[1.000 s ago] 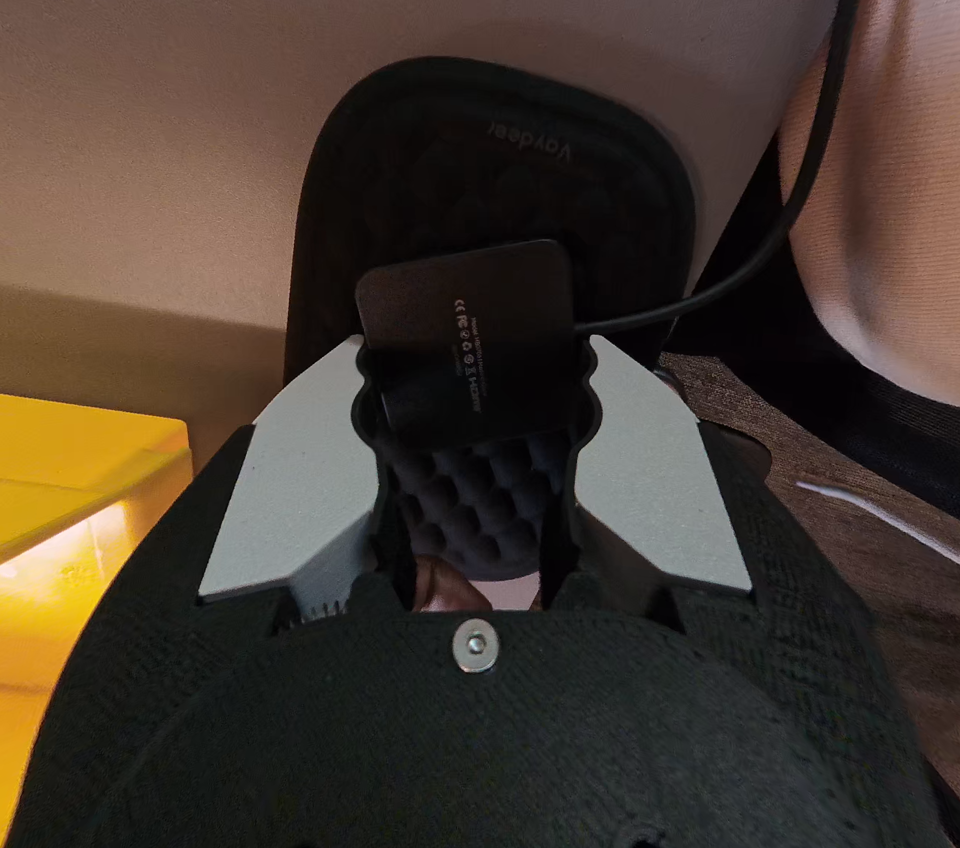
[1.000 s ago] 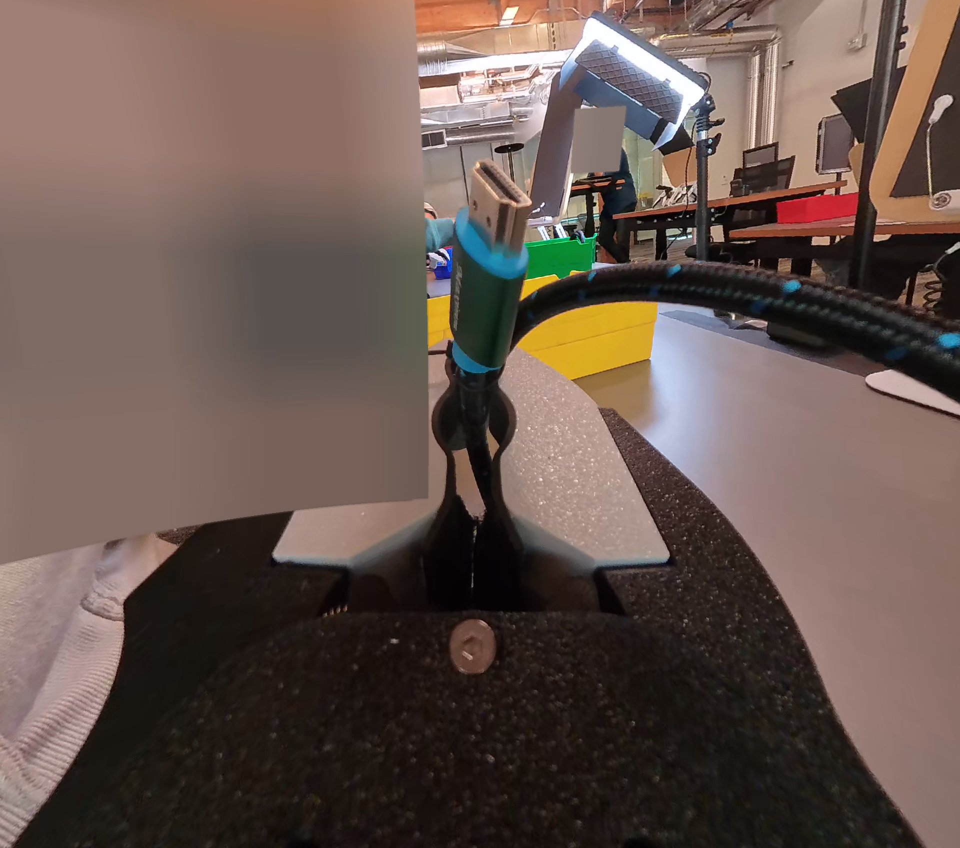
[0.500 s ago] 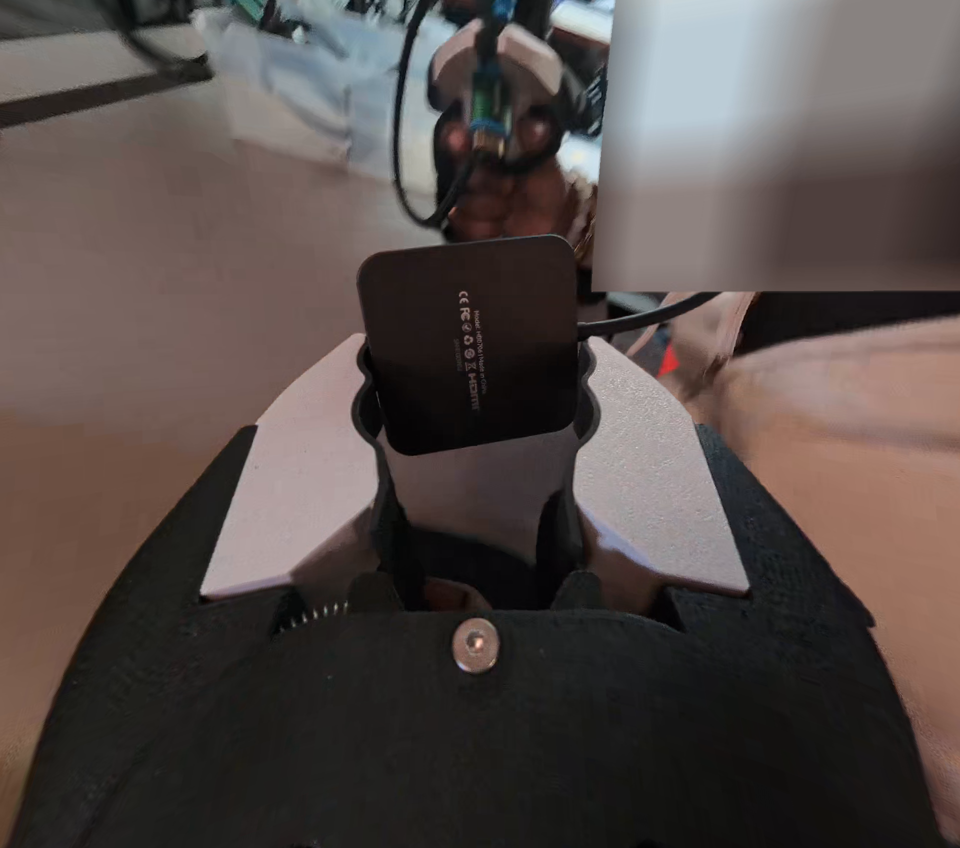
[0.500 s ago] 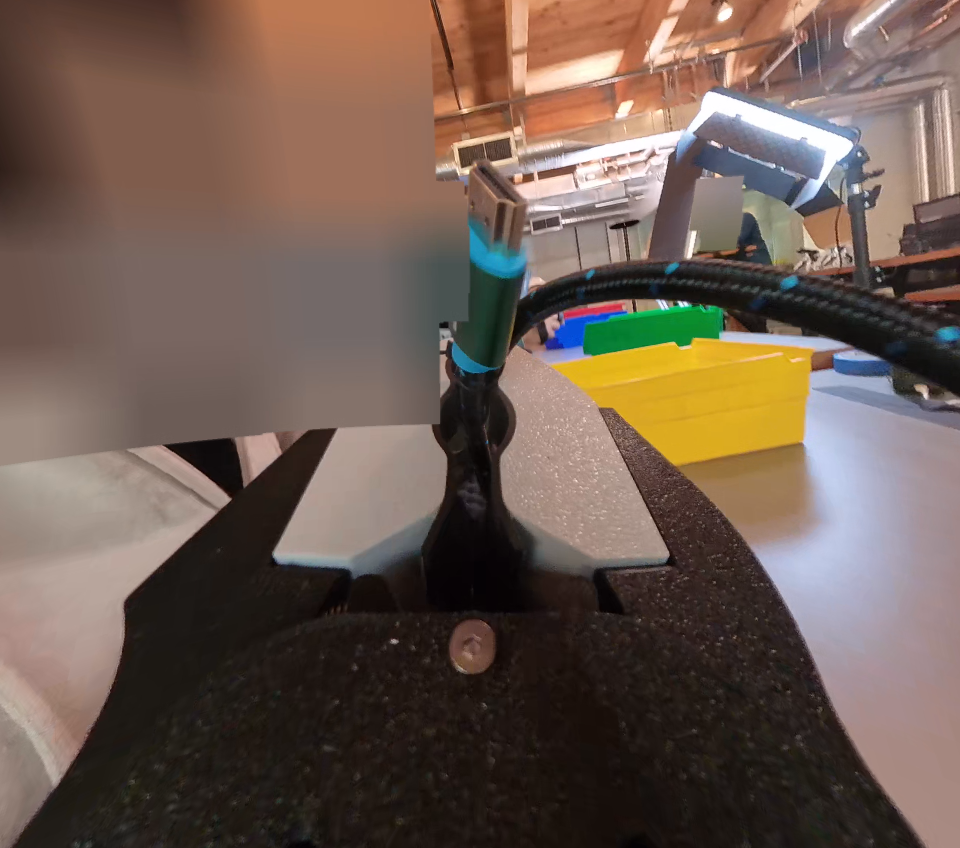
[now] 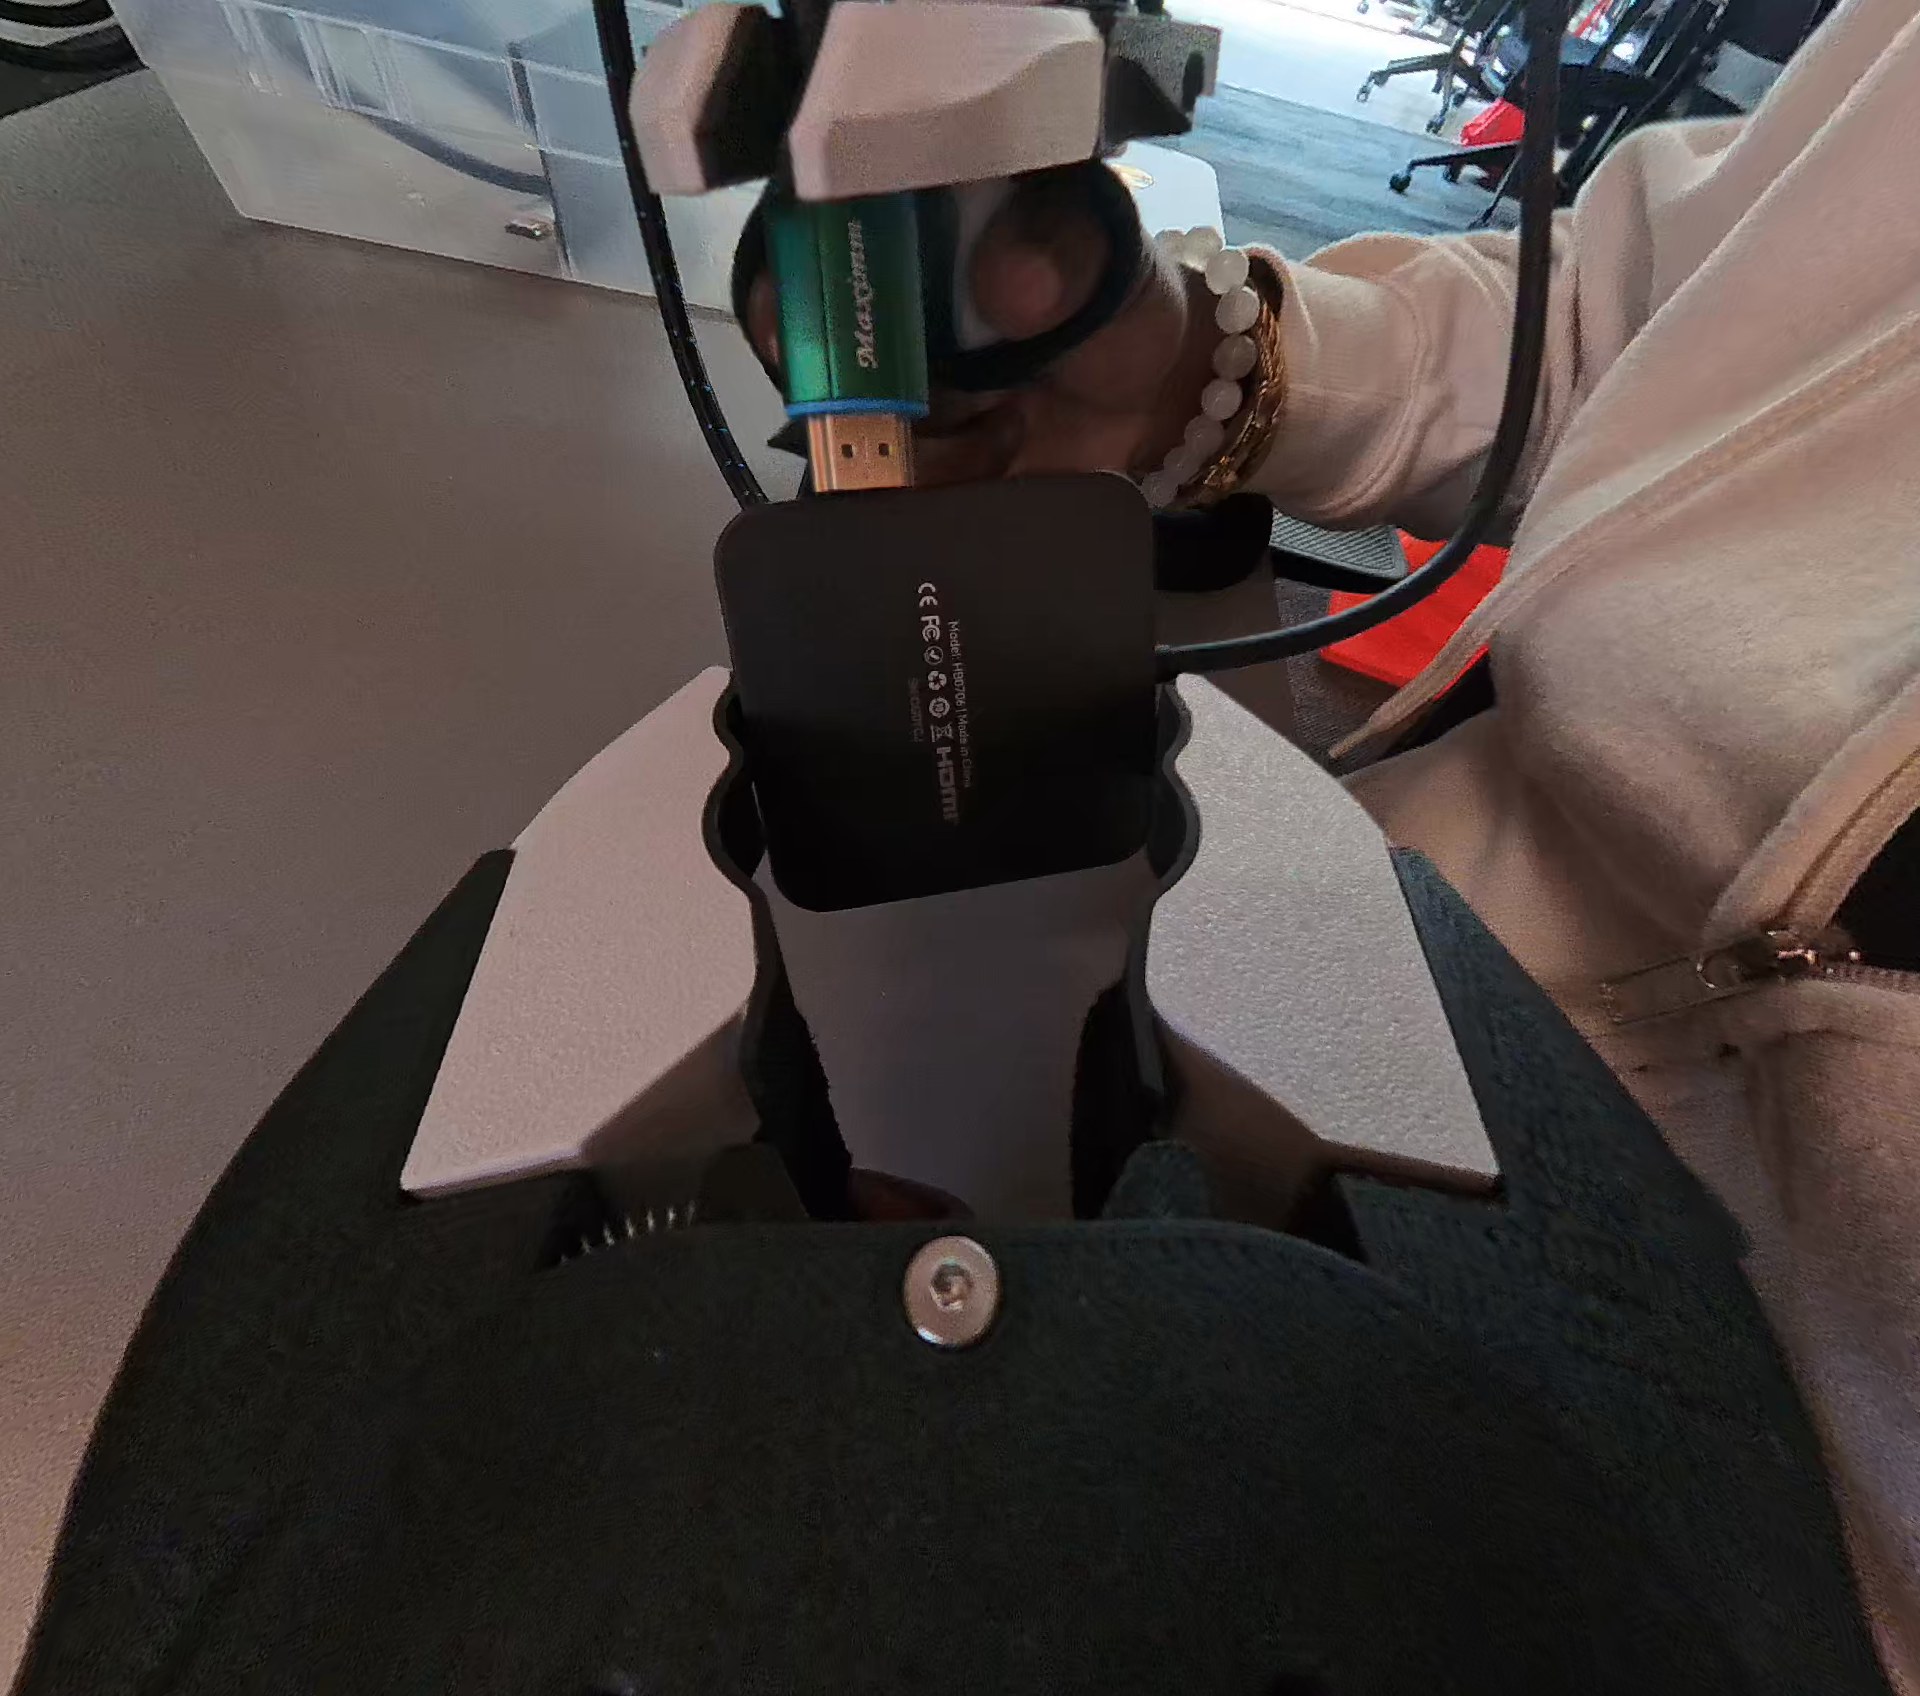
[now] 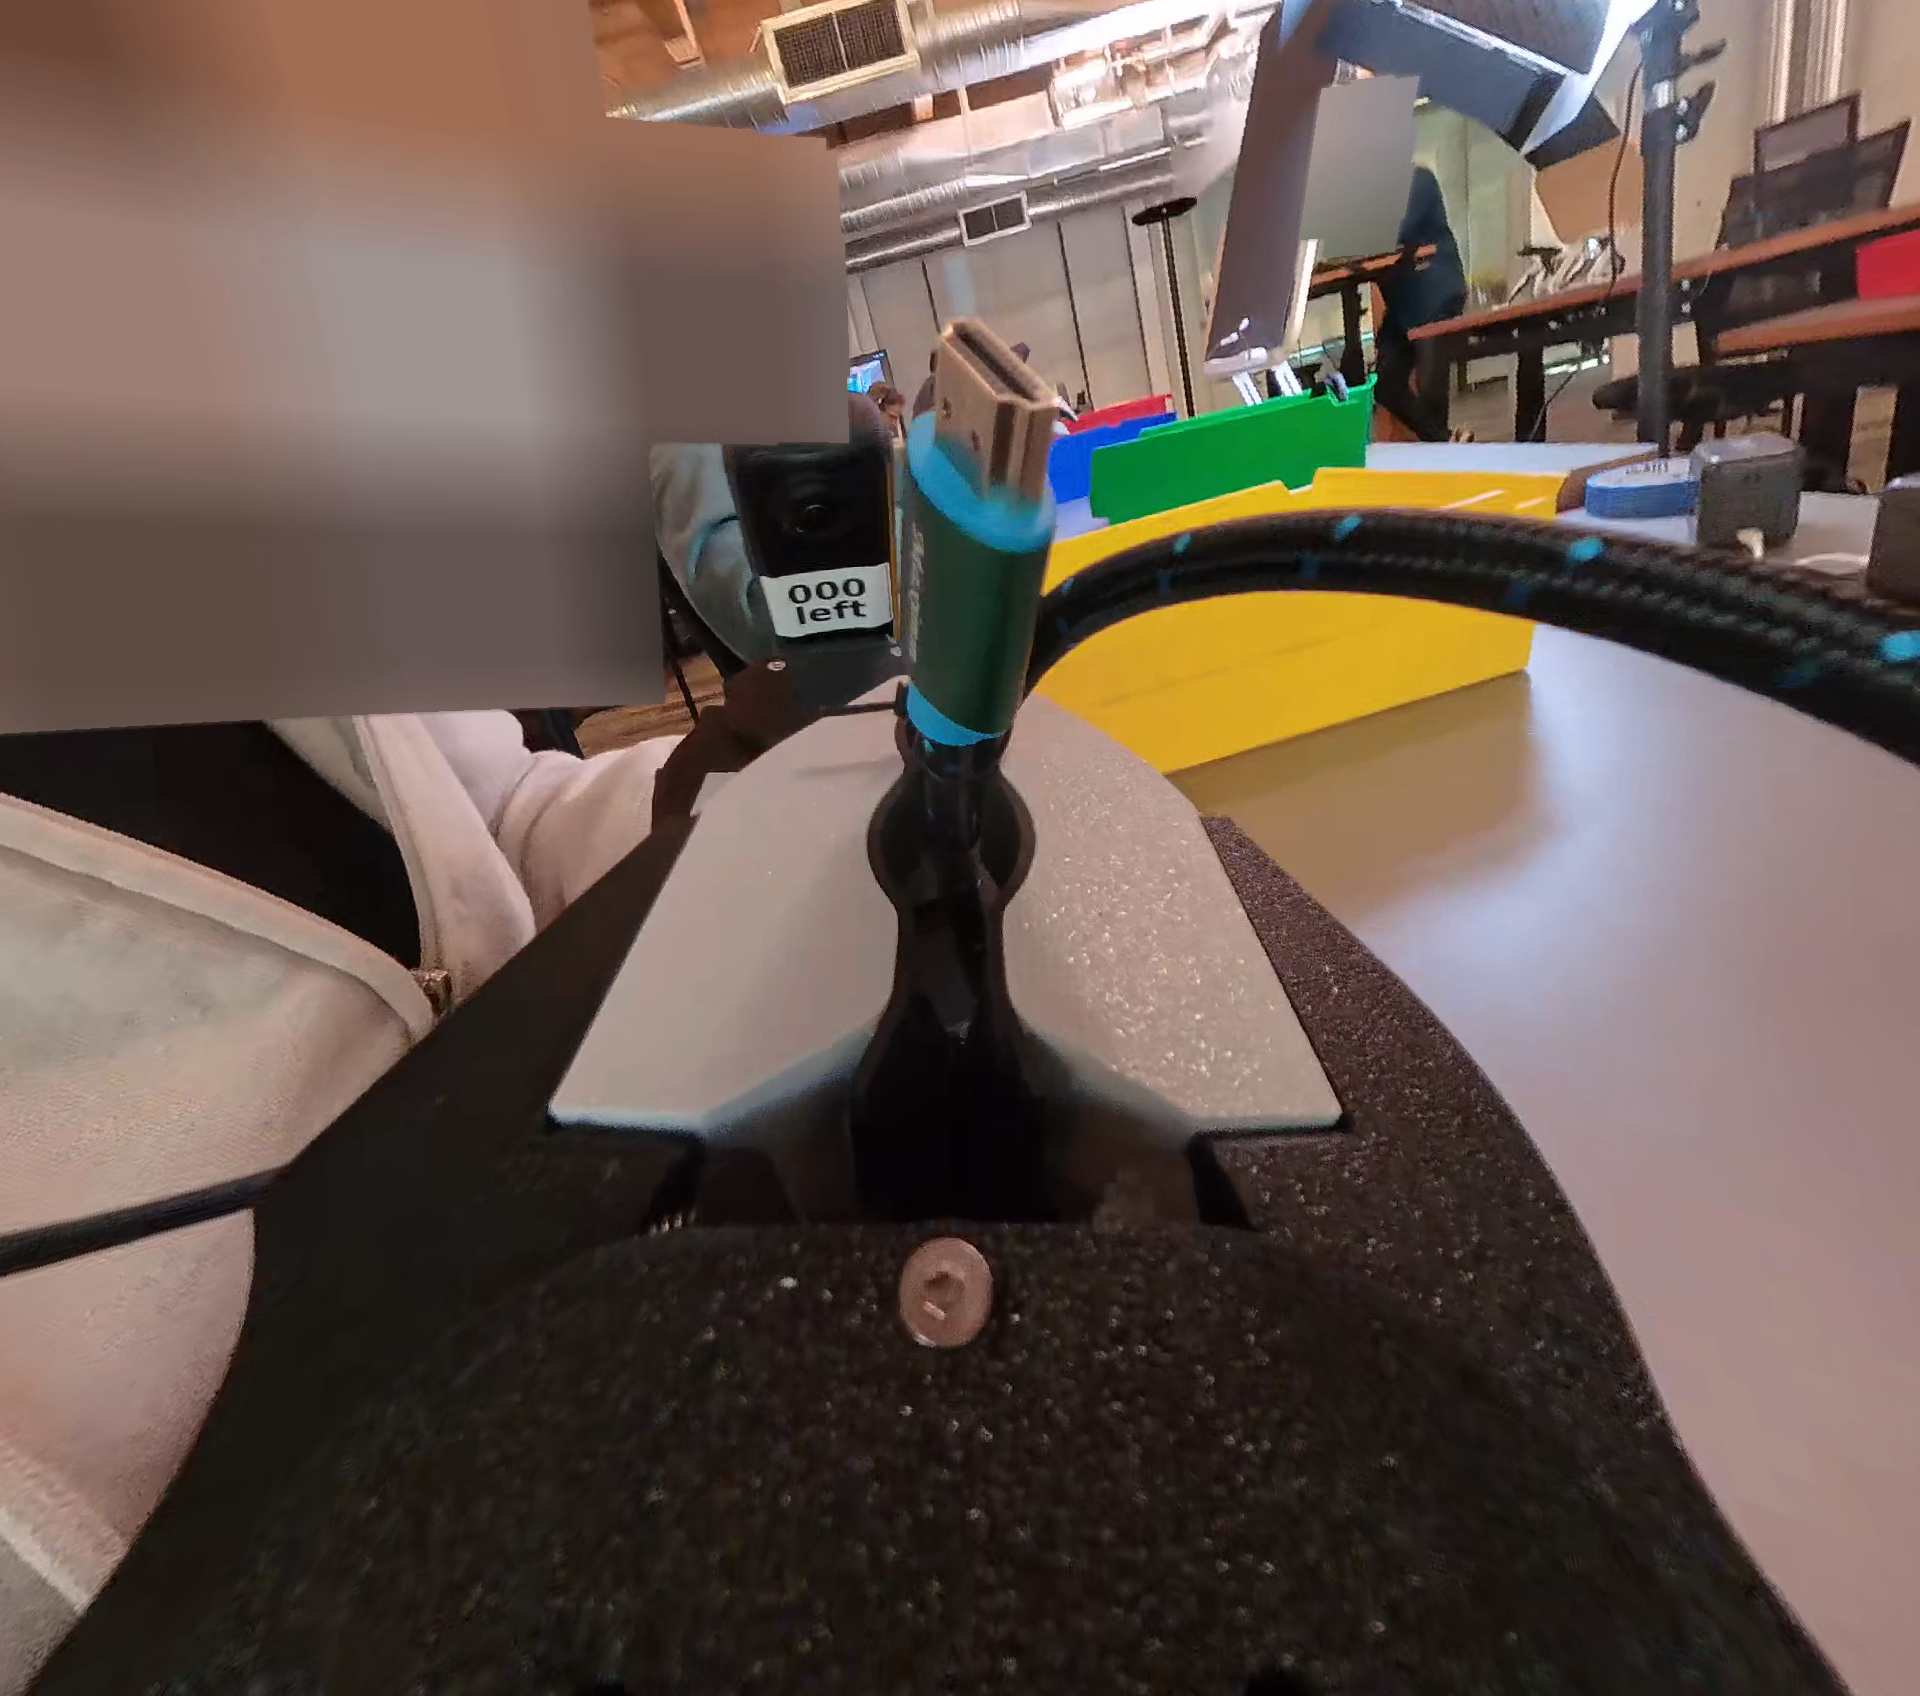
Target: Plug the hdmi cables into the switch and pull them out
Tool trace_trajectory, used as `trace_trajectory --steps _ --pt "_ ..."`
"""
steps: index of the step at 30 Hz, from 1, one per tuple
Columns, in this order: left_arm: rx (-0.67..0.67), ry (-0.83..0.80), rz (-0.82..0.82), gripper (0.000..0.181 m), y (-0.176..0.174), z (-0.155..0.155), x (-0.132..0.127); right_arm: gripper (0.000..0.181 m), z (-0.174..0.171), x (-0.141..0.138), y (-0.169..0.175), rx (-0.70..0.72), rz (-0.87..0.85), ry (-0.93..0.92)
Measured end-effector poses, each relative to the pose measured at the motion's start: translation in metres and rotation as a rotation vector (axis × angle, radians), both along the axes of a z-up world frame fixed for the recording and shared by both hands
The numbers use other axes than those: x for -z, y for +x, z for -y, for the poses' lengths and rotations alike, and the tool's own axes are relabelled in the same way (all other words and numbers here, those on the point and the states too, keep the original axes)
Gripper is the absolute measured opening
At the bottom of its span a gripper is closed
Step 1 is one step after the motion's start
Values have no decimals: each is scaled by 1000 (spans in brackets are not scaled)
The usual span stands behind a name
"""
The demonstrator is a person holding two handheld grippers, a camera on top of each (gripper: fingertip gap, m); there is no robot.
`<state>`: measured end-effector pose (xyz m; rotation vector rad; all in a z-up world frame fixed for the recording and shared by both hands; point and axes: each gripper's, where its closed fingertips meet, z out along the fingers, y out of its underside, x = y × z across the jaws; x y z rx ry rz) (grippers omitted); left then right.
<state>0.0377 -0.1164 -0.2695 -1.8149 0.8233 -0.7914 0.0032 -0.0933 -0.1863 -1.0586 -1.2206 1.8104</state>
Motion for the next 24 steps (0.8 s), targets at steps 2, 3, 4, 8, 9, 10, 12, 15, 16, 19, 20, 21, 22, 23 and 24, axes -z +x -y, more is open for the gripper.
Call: trace_trajectory --steps 2,3,4,8,9,10,12,15,16,19,20,21,22,23,24 --pt "1 10 -8 73 0 1 1 7 -1 3 -1 -3 22 -10" --pt "-3 9 -4 73 0 1 1 7 -2 4 -2 5 35 -3" --pt "-14 7 -1 73 -1 0 1 7 -4 6 -2 17 51 0" --pt "-91 24 -42 73 -6 -7 4 7 -9 9 -3 70 97 -26" --pt "-107 36 -60 73 -6 -8 5 6 -11 10 -3 83 104 -34" --pt "-119 46 -73 73 -6 -9 5 6 -11 11 -3 92 108 -40" --pt "-120 56 -86 73 -6 -8 6 6 -11 10 -4 97 100 -40" --pt "-107 43 -87 73 -5 -8 8 6 -8 10 -5 93 93 -25" --pt "-102 35 -80 73 -5 -7 8 7 -8 11 -5 95 91 -7" --pt "-90 12 -65 73 -5 -7 9 6 -6 13 -5 88 94 28" --pt "-86 8 -65 72 -5 -7 9 7 -3 15 -5 82 103 37" --pt "-87 7 -71 73 -4 -7 10 7 -3 16 -6 90 103 32" --pt "-89 14 -77 73 -4 -7 10 7 -4 17 -6 91 103 20" --pt "-88 21 -75 73 -4 -6 10 7 -4 17 -6 88 101 5" --pt "-84 20 -67 72 -5 -5 10 7 -4 17 -6 86 102 -10"
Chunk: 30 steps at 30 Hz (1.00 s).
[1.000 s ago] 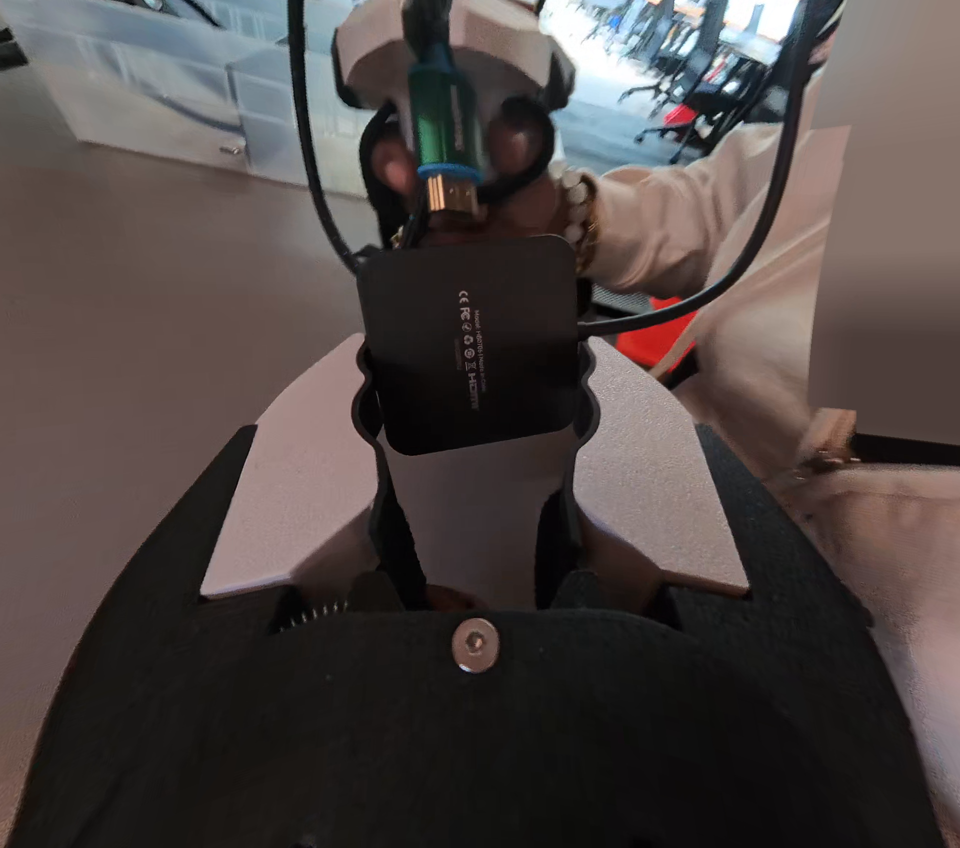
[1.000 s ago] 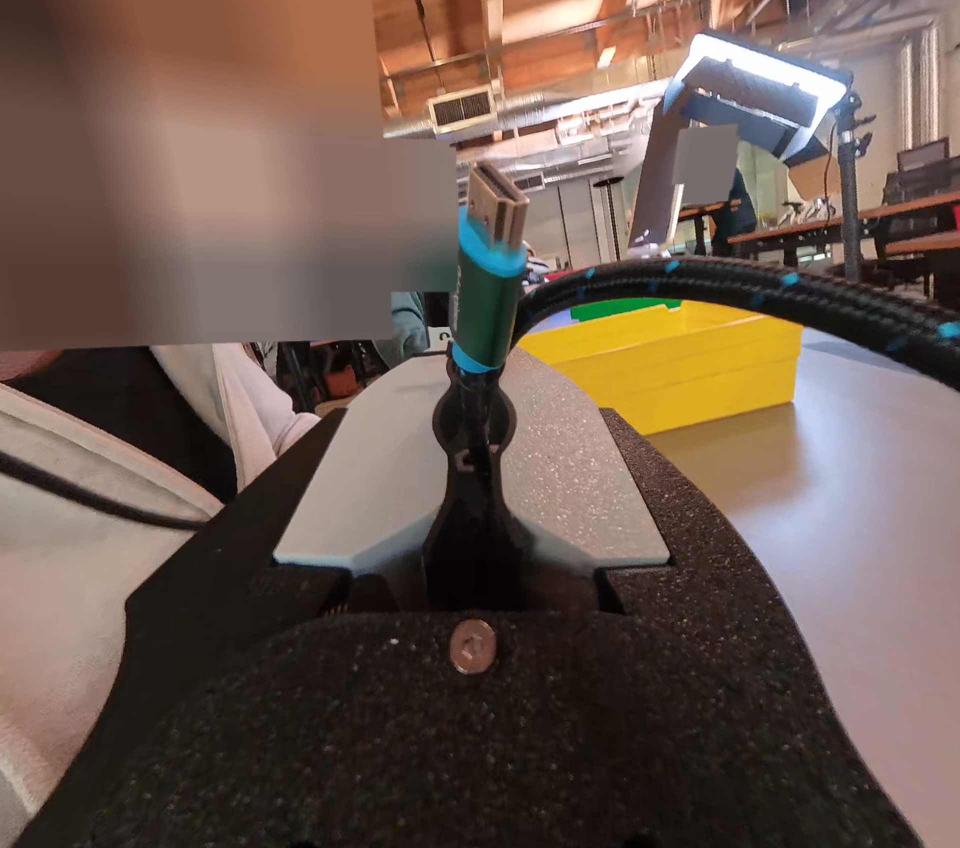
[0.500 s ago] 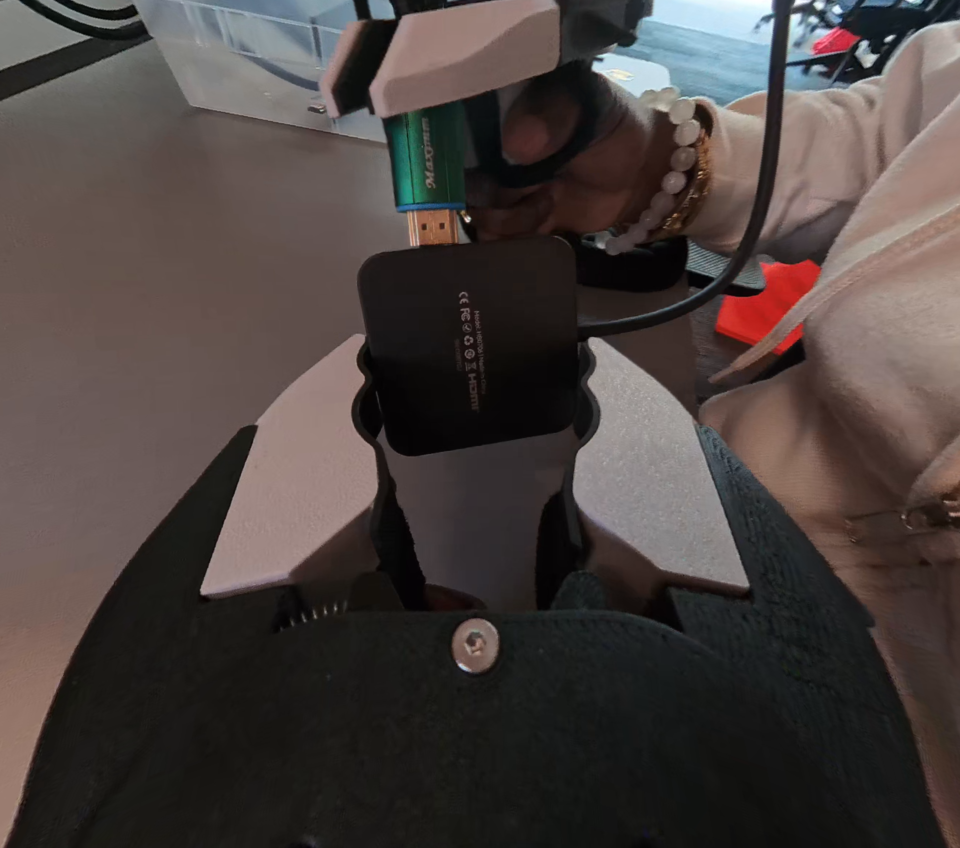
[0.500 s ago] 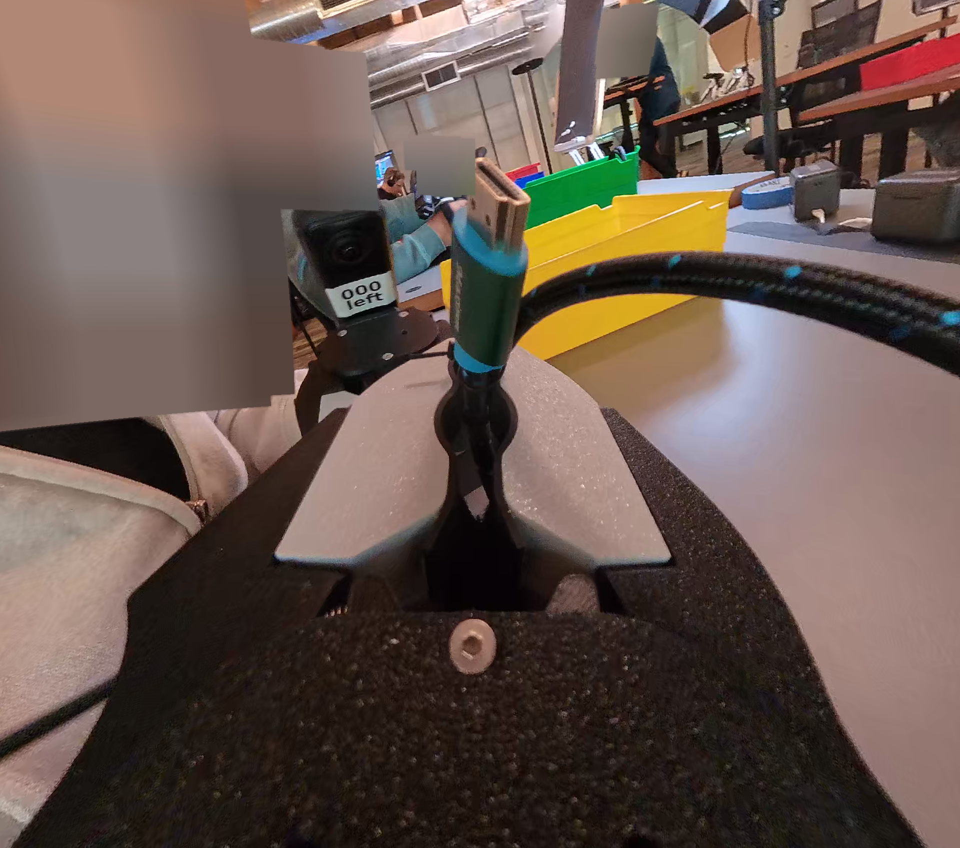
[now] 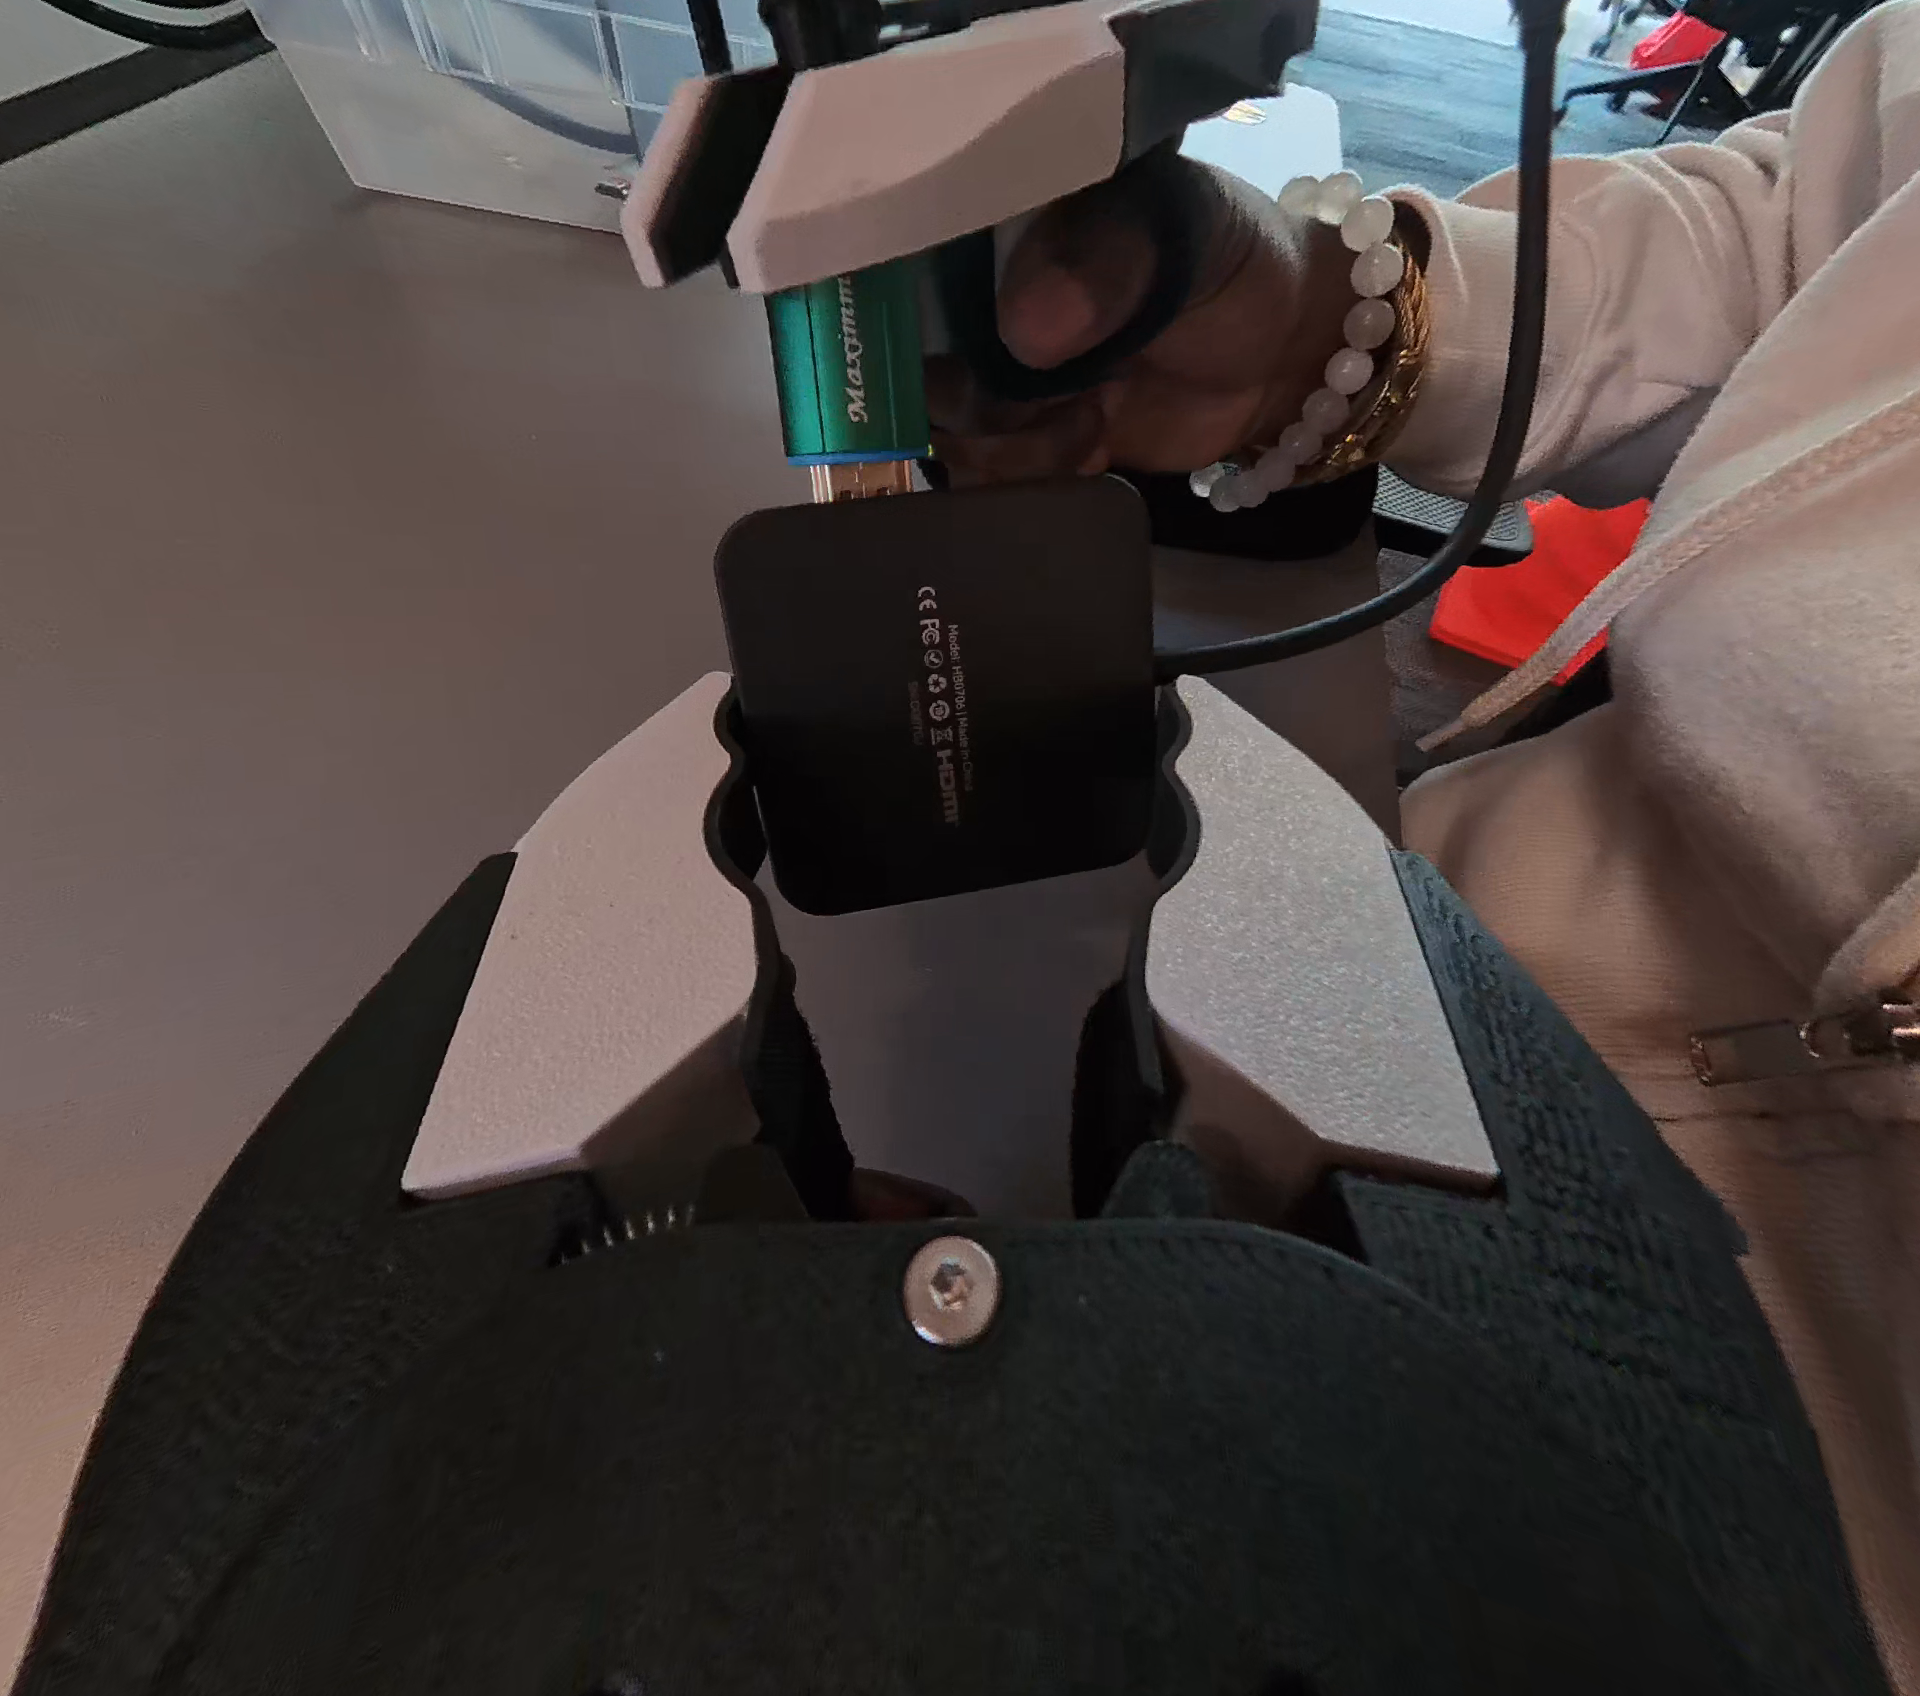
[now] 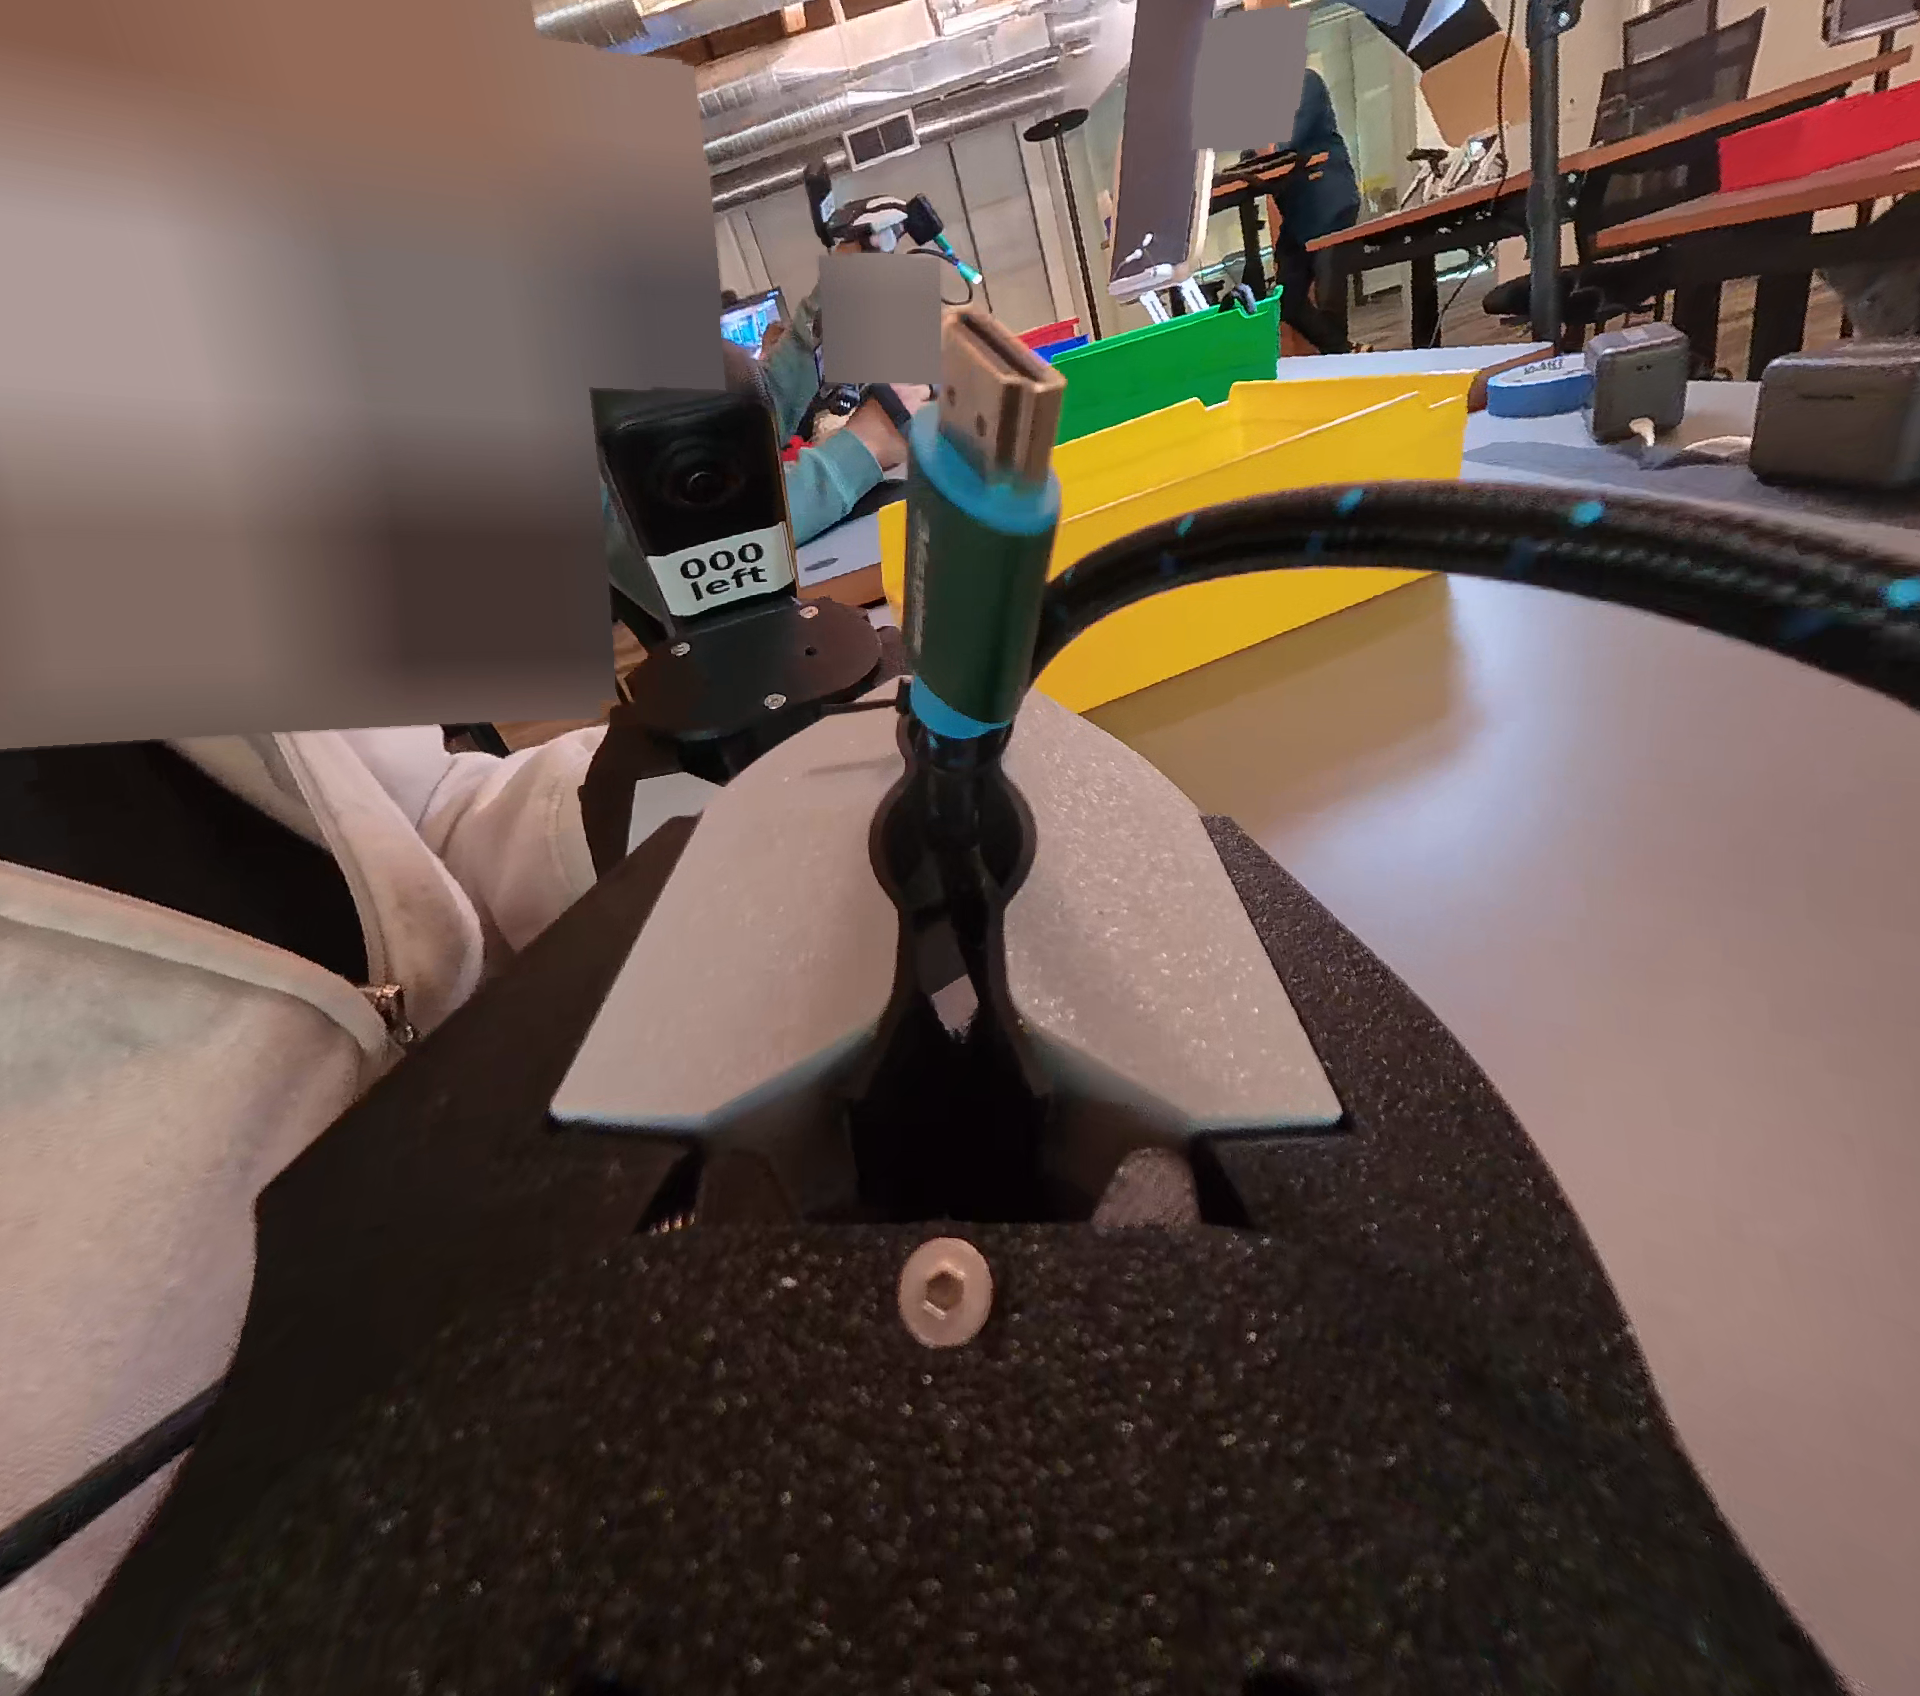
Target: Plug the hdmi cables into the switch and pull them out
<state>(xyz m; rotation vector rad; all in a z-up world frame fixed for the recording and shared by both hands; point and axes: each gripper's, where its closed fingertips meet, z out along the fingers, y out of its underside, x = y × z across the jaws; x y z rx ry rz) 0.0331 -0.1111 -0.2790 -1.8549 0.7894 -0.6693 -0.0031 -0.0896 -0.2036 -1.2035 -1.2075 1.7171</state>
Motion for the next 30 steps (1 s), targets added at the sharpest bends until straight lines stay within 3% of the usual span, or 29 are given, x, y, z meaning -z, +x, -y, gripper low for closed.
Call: trace_trajectory --steps 11,18,19,22,26,30 --pt "23 -57 28 71 -1 3 4 7 0 13 -2 24 -5 -57" --pt "34 5 95 73 -1 4 -11 7 7 -2 -3 -21 21 31" --pt "40 12 138 74 -2 4 -16 7 8 -8 -4 -24 16 54" --pt "8 65 327 101 -16 3 -40 7 -1 -41 3 6 -40 110" --pt "-139 247 566 101 -51 -1 -75 7 -43 -88 32 150 -59 253" --pt "-200 326 552 95 -61 -3 -80 7 -117 -122 75 342 30 353"
